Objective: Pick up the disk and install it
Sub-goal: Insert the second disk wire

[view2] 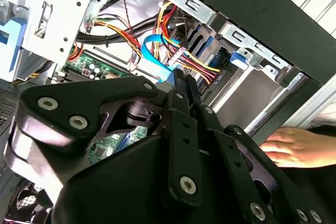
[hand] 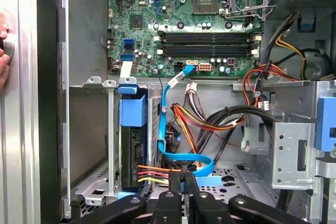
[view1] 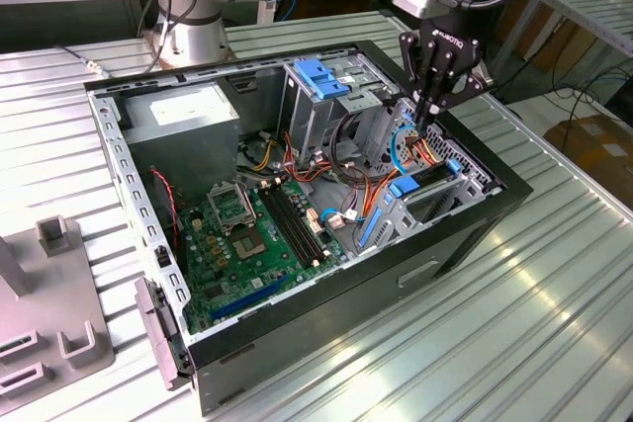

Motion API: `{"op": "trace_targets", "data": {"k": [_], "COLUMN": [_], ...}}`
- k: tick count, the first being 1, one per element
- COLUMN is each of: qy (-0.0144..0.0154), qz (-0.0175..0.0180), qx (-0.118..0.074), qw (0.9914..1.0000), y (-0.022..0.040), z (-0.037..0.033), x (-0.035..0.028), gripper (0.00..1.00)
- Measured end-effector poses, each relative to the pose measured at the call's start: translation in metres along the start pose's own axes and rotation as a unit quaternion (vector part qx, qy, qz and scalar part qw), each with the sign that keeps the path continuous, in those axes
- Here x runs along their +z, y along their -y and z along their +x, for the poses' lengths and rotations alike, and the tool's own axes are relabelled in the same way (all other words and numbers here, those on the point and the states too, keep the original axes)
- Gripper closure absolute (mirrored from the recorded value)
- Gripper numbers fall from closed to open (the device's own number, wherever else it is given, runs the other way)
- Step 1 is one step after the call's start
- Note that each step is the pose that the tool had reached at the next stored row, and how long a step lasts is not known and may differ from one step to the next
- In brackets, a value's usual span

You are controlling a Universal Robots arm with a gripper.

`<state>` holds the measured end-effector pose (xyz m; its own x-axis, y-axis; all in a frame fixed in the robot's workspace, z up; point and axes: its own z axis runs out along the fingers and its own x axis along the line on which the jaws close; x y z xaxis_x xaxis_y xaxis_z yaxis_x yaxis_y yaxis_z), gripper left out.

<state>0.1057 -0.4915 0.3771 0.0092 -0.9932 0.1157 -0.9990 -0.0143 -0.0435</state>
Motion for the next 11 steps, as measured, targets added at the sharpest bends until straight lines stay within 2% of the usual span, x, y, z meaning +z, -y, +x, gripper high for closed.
{"op": "trace_targets", "data": {"k": [2,4,6,9,10,11], "qy": [-0.0025,-0.0085,-0.0125,-0.0220,-0.0246,-0.0258], "qz": [0.0001,0.0001,0.0000,0.0000,0.0001,0.0001], "qx": [0.000,0.000,-0.001,-0.001,-0.001,-0.001], "qw": [1.00000,0.99996,0.99992,0.99976,0.99970,0.99967], "y": [0.0000,-0.0001,-0.0002,-0.0003,-0.0004,-0.0004], "z": [-0.0001,-0.0004,-0.0006,-0.0010,-0.0011,-0.0011], "x": [0.0009,0.0033,0.0048,0.0081,0.0089,0.0096], "gripper": [0.82,0.82,0.82,0.82,0.82,0.82]}}
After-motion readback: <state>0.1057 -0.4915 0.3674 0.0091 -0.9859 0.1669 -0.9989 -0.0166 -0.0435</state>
